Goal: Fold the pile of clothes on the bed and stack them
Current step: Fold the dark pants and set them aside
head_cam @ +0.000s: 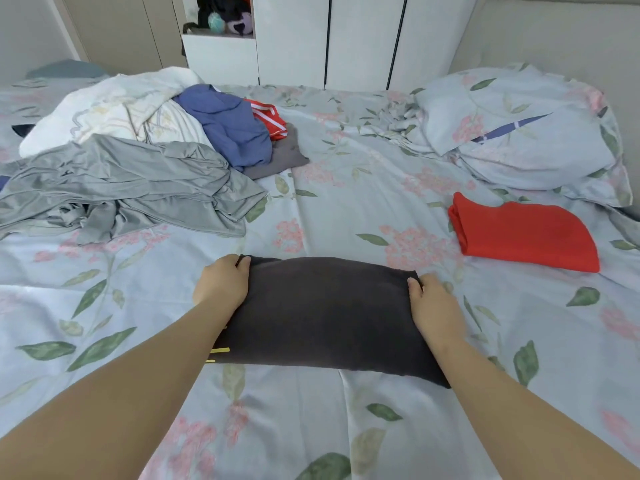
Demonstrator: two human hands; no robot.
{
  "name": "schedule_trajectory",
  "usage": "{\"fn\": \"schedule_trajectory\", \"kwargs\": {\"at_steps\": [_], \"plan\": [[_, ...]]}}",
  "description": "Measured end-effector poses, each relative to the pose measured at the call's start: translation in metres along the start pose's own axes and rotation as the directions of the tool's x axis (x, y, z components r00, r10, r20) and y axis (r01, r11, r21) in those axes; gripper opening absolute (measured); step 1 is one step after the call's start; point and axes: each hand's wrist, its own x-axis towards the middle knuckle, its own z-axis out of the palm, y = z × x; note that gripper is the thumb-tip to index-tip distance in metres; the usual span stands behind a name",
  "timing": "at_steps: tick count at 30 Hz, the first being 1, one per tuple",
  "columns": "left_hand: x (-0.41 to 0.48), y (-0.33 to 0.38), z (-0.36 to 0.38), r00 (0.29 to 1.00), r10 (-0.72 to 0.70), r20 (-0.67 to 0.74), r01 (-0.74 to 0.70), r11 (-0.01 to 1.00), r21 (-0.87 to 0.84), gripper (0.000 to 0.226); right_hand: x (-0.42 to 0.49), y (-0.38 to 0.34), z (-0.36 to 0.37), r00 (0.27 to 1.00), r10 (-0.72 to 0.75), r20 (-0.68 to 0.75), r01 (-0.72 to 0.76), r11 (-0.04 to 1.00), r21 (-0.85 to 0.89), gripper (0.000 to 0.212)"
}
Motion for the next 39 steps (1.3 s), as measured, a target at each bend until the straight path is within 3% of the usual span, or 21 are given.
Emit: {"fn": "schedule_trajectory", "kwargs": {"at_steps": [3, 4, 6, 7, 9, 11, 12, 16, 22, 26, 31, 35, 39], "plan": [[-0.005, 0.006, -0.013, 0.997, 0.064, -0.049, -0.067, 0.996, -0.064, 0.029, -0.004, -0.008, -0.017, 0.992, 0.115, -0.045, -0.102, 0.968, 0.228, 0.032], [-0.013, 0.009, -0.017, 0.980, 0.150, -0.128, -0.161, 0.984, -0.076, 0.035, -0.008, -0.014, -0.023, 0.988, 0.097, -0.120, -0.065, 0.969, 0.240, 0.037], [-0.032, 0.020, -0.024, 0.857, 0.429, -0.286, -0.463, 0.884, -0.061, 0.043, -0.023, -0.035, -0.031, 0.959, -0.123, -0.257, 0.157, 0.980, 0.119, 0.039], [-0.042, 0.027, -0.025, 0.792, 0.559, -0.245, -0.577, 0.817, -0.002, 0.051, -0.033, -0.048, -0.031, 0.931, -0.286, -0.228, 0.299, 0.954, 0.026, 0.039], [-0.063, 0.039, -0.018, 0.744, 0.668, 0.018, -0.660, 0.731, 0.176, 0.069, -0.050, -0.068, -0.020, 0.877, -0.479, 0.040, 0.479, 0.863, -0.158, 0.041], [-0.072, 0.037, -0.001, 0.781, 0.583, 0.226, -0.624, 0.706, 0.335, 0.057, -0.054, -0.071, -0.004, 0.858, -0.422, 0.294, 0.502, 0.809, -0.305, 0.048], [-0.073, 0.036, 0.004, 0.800, 0.537, 0.268, -0.600, 0.706, 0.376, 0.051, -0.052, -0.068, 0.001, 0.867, -0.359, 0.345, 0.473, 0.809, -0.349, 0.052], [-0.071, 0.031, 0.006, 0.834, 0.465, 0.296, -0.551, 0.728, 0.408, 0.049, -0.042, -0.049, 0.002, 0.922, -0.203, 0.330, 0.316, 0.888, -0.334, 0.057], [-0.072, 0.025, 0.009, 0.827, 0.460, 0.323, -0.560, 0.720, 0.409, 0.049, -0.049, -0.041, 0.007, 0.943, -0.185, 0.275, 0.261, 0.926, -0.274, 0.059], [-0.072, 0.018, 0.008, 0.875, 0.420, 0.242, -0.482, 0.803, 0.350, 0.050, -0.054, -0.029, 0.001, 0.971, -0.106, 0.216, 0.162, 0.951, -0.263, 0.063], [-0.077, -0.004, 0.001, 0.987, 0.140, 0.085, -0.149, 0.981, 0.124, 0.063, -0.071, -0.012, -0.009, 0.978, 0.082, 0.194, -0.032, 0.969, -0.246, 0.076], [-0.082, -0.006, -0.006, 0.995, -0.039, 0.093, 0.037, 0.999, 0.022, 0.080, -0.078, -0.013, -0.010, 0.978, 0.139, 0.158, -0.102, 0.970, -0.220, 0.085], [-0.078, -0.002, -0.015, 0.965, -0.152, 0.213, 0.201, 0.951, -0.235, 0.085, -0.083, -0.022, -0.012, 0.983, 0.135, 0.126, -0.104, 0.968, -0.228, 0.084]]}}
